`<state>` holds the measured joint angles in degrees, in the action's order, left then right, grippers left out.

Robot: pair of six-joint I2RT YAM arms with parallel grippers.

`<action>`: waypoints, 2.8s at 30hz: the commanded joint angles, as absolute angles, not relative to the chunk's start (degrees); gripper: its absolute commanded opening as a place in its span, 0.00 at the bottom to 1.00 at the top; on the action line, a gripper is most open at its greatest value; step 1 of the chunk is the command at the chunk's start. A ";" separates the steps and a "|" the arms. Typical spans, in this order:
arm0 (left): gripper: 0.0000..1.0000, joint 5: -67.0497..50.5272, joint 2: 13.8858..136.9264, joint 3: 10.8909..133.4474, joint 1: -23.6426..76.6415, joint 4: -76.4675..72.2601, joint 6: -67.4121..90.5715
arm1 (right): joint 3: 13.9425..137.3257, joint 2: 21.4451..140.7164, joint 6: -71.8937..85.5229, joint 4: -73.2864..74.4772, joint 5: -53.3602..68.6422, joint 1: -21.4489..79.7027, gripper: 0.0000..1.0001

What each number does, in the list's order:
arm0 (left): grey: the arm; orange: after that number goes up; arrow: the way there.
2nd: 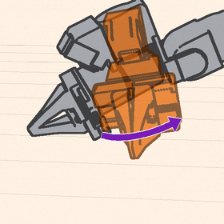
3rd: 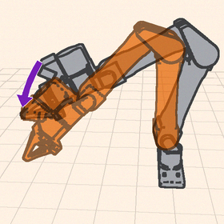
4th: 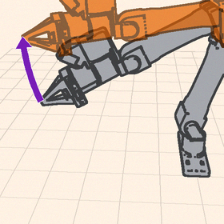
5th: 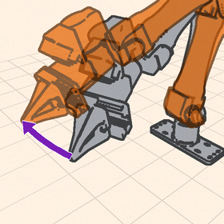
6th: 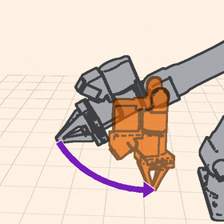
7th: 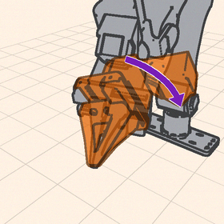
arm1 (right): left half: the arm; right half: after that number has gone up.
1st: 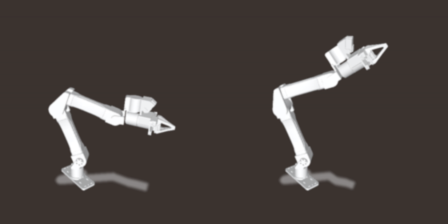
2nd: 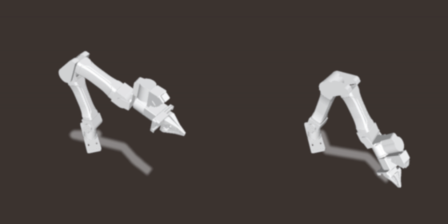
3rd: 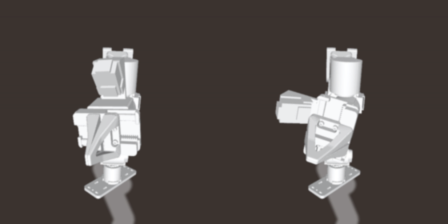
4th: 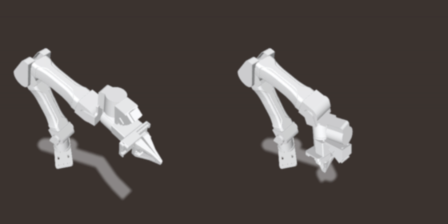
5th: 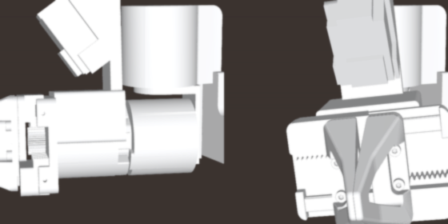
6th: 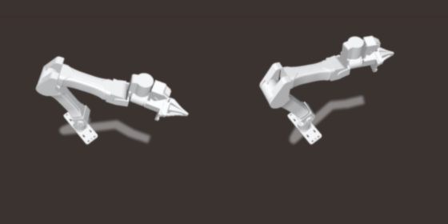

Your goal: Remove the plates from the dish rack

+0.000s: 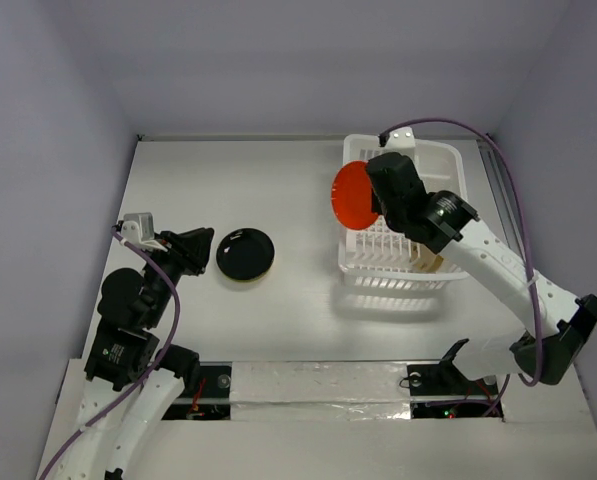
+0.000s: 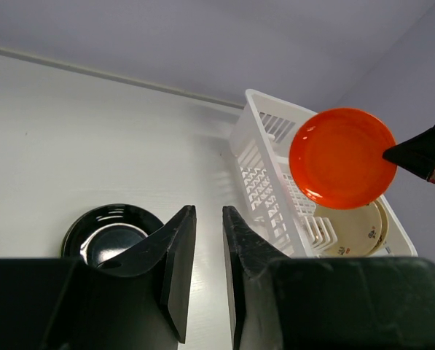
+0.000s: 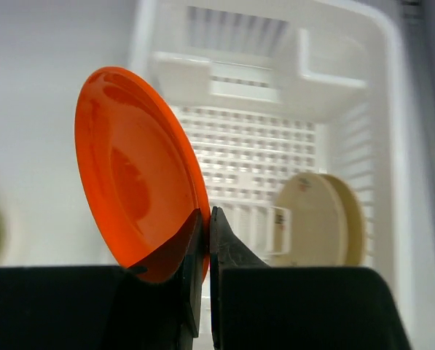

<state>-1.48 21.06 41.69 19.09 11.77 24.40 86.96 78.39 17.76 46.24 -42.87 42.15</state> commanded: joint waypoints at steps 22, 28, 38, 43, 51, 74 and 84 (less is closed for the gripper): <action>0.23 -1.93 21.80 41.04 18.81 8.79 24.08 | 86.57 110.20 37.00 6.33 -2.73 50.63 0.04; 0.24 -2.46 21.53 40.96 18.81 8.79 24.00 | 86.75 112.24 37.36 8.78 -2.81 50.63 0.41; 0.24 -2.37 21.45 40.96 18.81 8.70 23.99 | 80.26 97.84 31.39 12.65 -10.54 50.63 0.30; 0.24 -2.46 21.18 40.96 18.81 8.88 23.99 | 73.14 81.43 28.74 23.24 -31.22 50.63 0.00; 0.06 -3.60 20.66 40.96 18.81 8.26 23.82 | 67.42 68.74 31.72 46.65 -45.86 35.36 0.00; 0.19 -2.72 20.04 41.04 19.34 8.61 23.91 | 65.13 73.21 22.33 46.50 -40.34 21.36 0.28; 0.19 -2.64 19.69 41.13 19.34 8.88 23.91 | 65.92 77.34 21.36 46.58 -40.25 21.36 0.25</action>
<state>-2.57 20.38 41.58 19.14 11.75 24.29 64.64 76.79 22.33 48.36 -39.99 21.71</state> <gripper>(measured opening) 0.190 0.261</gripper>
